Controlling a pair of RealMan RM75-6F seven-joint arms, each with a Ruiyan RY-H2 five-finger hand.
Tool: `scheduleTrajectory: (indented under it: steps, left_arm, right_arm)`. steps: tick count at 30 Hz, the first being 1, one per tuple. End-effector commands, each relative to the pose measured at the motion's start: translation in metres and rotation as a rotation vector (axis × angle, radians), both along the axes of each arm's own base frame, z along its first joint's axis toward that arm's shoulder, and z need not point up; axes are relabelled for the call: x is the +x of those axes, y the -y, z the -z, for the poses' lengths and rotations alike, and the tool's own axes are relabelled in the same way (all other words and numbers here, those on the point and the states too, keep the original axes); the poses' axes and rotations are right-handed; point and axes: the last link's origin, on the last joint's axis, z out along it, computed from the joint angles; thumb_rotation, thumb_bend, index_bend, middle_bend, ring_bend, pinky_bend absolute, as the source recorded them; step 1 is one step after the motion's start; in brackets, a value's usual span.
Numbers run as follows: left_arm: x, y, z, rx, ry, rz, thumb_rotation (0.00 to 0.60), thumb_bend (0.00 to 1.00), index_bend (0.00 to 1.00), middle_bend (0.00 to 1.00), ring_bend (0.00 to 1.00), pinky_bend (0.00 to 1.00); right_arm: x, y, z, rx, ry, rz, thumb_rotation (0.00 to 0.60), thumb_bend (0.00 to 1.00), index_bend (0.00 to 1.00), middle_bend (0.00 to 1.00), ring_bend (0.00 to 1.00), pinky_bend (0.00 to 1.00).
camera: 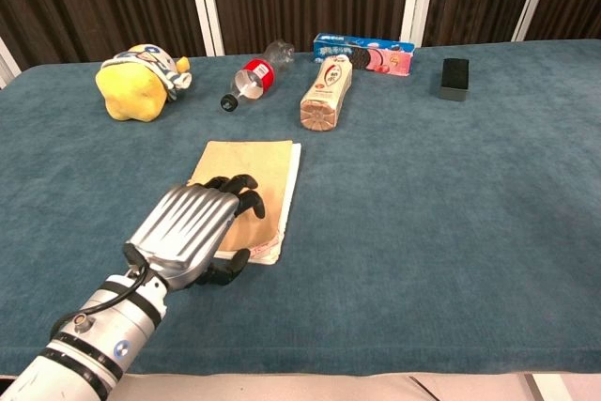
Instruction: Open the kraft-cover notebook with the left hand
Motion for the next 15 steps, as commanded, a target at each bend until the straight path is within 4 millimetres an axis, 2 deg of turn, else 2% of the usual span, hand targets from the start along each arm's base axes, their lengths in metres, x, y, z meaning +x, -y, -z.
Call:
scheduleTrajectory:
  steps: [1, 15]
  left_arm:
    - [-0.0002, -0.0001, 0.0000, -0.001, -0.002, -0.002, 0.600, 0.38, 0.38, 0.17, 0.20, 0.38]
    - [-0.0023, -0.0022, 0.0044, -0.010, -0.023, -0.009, 0.600, 0.38, 0.38, 0.17, 0.20, 0.38]
  right_arm:
    - [-0.0001, -0.0003, -0.0001, -0.001, 0.000, 0.001, 0.600, 0.12, 0.00, 0.00, 0.00, 0.05]
    - [-0.0008, -0.0026, 0.0000, -0.013, -0.003, 0.007, 0.600, 0.12, 0.00, 0.00, 0.00, 0.05]
